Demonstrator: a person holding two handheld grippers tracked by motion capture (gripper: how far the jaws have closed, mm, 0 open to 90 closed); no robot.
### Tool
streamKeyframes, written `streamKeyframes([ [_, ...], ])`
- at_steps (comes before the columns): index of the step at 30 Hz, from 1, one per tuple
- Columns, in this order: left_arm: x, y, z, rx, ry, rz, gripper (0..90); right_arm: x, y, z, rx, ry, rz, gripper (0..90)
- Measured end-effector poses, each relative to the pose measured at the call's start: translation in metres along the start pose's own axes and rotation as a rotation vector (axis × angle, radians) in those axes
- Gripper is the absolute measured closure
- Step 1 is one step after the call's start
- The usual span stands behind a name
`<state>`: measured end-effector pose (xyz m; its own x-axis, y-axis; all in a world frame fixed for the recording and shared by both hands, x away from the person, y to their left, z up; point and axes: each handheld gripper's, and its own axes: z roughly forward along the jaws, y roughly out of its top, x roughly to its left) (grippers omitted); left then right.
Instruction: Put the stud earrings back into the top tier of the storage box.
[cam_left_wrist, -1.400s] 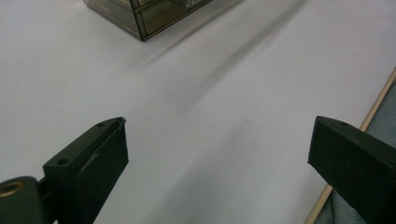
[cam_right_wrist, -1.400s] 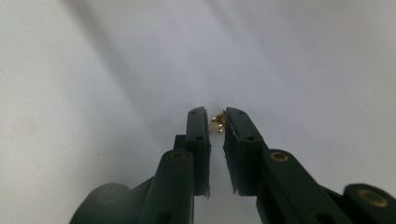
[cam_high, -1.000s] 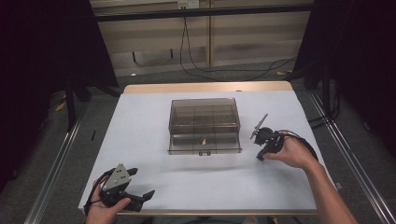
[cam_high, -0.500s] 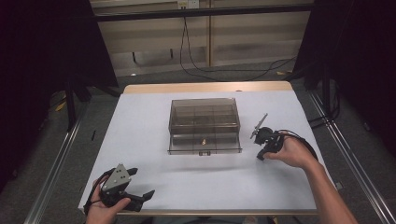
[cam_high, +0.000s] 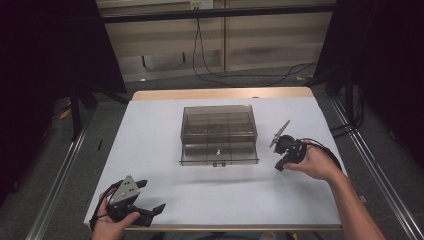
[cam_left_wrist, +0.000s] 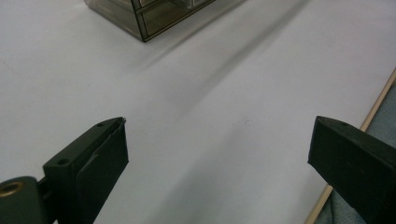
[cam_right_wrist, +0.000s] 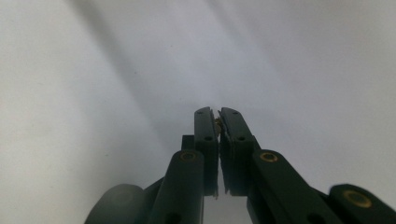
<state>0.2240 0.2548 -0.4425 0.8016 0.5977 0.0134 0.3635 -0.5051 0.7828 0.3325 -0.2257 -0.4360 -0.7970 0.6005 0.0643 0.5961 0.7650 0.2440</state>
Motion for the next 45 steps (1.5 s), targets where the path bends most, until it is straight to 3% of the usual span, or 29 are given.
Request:
streamKeyframes([
  [6,0.000,0.000,0.000,-0.003,0.000,-0.003,4.8,0.001,-0.002,-0.008,-0.038,0.008,-0.011,86.3],
  [7,0.000,0.000,0.000,-0.003,0.000,-0.004,4.8,0.003,-0.002,-0.011,-0.039,0.013,0.009,86.3],
  [16,0.000,0.000,0.000,0.000,0.000,-0.002,4.8,0.006,-0.002,-0.036,-0.109,0.012,-0.011,86.3],
  [27,0.002,0.000,0.001,0.000,-0.001,-0.013,4.8,0.011,0.005,-0.052,-0.168,0.030,-0.044,86.3],
  [45,0.005,-0.002,0.001,-0.006,-0.003,-0.033,4.8,0.015,0.028,-0.077,-0.204,0.022,-0.094,86.3],
])
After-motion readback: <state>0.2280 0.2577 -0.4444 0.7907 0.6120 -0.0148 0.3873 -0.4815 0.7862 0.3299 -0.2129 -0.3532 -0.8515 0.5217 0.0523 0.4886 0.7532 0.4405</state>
